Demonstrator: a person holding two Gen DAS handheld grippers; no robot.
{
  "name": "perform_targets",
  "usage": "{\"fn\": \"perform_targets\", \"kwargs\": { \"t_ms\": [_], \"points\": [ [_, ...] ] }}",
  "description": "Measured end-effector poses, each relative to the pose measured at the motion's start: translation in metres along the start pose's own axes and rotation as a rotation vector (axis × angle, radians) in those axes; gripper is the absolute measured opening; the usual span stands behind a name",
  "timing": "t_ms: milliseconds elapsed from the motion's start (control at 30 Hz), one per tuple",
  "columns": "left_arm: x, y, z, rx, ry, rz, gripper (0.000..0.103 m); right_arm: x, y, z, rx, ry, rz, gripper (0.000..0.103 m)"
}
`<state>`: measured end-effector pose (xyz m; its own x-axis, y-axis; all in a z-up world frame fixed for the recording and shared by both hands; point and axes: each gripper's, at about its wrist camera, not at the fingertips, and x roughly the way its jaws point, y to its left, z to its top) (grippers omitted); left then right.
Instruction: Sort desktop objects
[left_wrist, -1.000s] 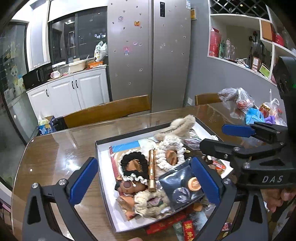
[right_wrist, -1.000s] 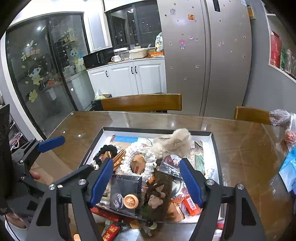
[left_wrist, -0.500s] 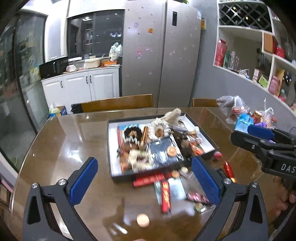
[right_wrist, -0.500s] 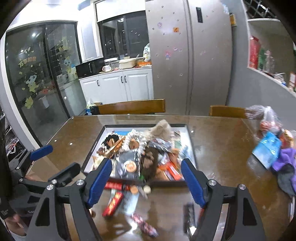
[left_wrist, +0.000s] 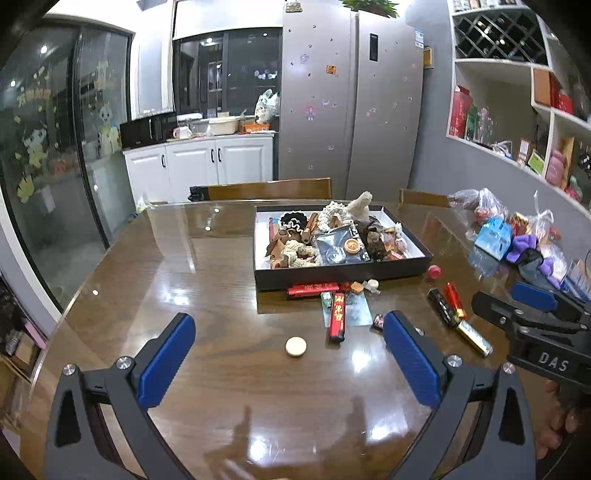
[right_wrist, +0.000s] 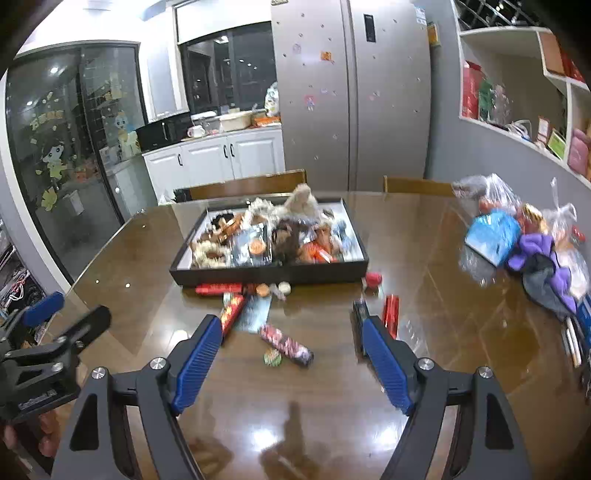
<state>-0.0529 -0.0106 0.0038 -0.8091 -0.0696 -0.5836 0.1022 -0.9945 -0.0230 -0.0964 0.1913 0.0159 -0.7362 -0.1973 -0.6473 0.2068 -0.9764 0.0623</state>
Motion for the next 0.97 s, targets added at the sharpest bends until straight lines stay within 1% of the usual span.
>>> {"fn": "perform_targets", "kwargs": {
  "t_ms": [133, 200, 267, 333, 400, 500, 633, 733, 867, 967],
  "points": [
    [-0.009, -0.008, -0.008, 0.019, 0.006, -0.041, 0.103, -0.004, 0.007, -0.012, -0.01, 0.007, -0.045, 0.081],
    [-0.012, -0.011, -0.01, 0.03, 0.007, -0.058, 0.103, -0.007, 0.01, -0.017, -0.019, 0.008, -0.036, 0.081],
    [-0.012, -0.014, -0.012, 0.035, 0.016, -0.065, 0.103, -0.01, 0.014, -0.019, -0.026, 0.007, -0.05, 0.081],
    [-0.011, -0.014, -0.012, 0.028, 0.021, -0.083, 0.103, -0.014, 0.017, -0.021, -0.035, 0.004, -0.059, 0.081],
    [-0.012, -0.013, -0.012, 0.016, 0.021, -0.097, 0.103, -0.016, 0.02, -0.022, -0.031, 0.008, -0.044, 0.081],
    [-0.011, -0.01, -0.01, 0.01, 0.02, -0.092, 0.103, -0.02, 0.022, -0.021, -0.019, -0.004, -0.058, 0.081],
    [-0.01, -0.01, -0.008, 0.015, 0.022, -0.089, 0.103, -0.022, 0.024, -0.02, -0.019, -0.009, -0.051, 0.081],
    [-0.009, -0.01, -0.009, 0.018, 0.023, -0.098, 0.103, -0.023, 0.025, -0.02, -0.027, -0.011, -0.062, 0.081],
    [-0.01, -0.01, -0.008, 0.041, 0.01, -0.077, 0.103, -0.026, 0.026, -0.02, -0.036, -0.017, -0.071, 0.081],
    [-0.011, -0.009, -0.007, 0.04, 0.009, -0.067, 0.103, -0.029, 0.024, -0.02, -0.032, -0.02, -0.074, 0.081]
  ]
}}
